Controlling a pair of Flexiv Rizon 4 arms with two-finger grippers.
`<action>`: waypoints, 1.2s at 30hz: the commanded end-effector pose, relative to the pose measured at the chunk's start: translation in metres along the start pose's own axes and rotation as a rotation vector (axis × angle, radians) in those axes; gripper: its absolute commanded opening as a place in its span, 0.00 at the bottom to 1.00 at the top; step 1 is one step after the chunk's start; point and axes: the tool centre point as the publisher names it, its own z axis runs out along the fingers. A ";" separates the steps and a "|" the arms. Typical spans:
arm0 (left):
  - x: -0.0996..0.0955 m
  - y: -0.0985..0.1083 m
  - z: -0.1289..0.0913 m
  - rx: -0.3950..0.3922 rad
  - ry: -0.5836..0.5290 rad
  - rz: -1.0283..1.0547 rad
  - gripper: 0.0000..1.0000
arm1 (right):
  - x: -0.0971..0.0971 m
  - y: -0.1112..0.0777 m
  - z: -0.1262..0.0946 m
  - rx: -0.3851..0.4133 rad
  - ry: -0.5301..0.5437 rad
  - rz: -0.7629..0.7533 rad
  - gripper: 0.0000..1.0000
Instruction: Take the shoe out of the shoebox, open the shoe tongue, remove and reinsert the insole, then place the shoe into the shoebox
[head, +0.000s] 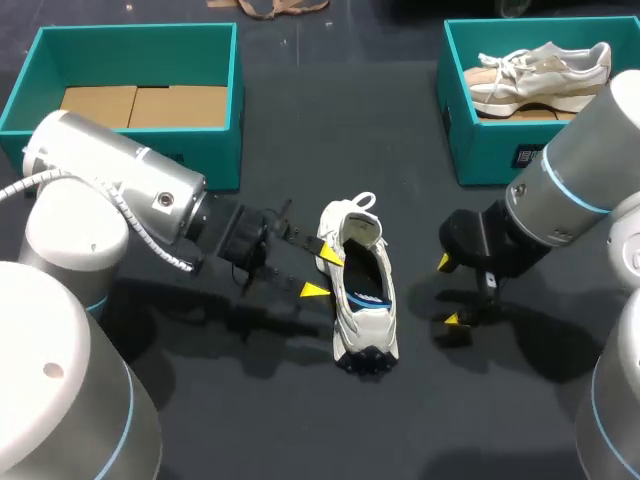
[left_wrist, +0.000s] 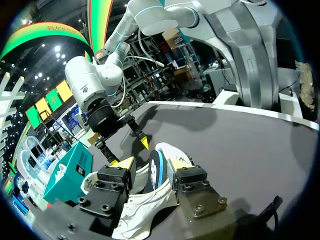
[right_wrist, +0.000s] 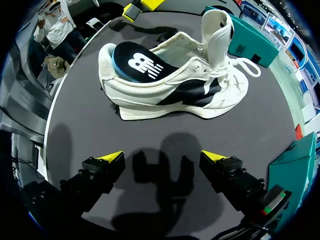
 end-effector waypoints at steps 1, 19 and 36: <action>-0.005 -0.010 -0.022 -0.027 0.101 0.005 0.38 | 0.014 -0.021 -0.043 -0.002 -0.028 0.011 1.00; -0.012 -0.009 -0.064 -0.146 0.573 0.023 0.00 | 0.015 -0.027 -0.048 -0.025 -0.030 -0.023 1.00; -0.025 -0.001 -0.061 -0.233 0.756 0.217 0.00 | 0.017 -0.050 -0.073 -0.011 -0.046 -0.007 1.00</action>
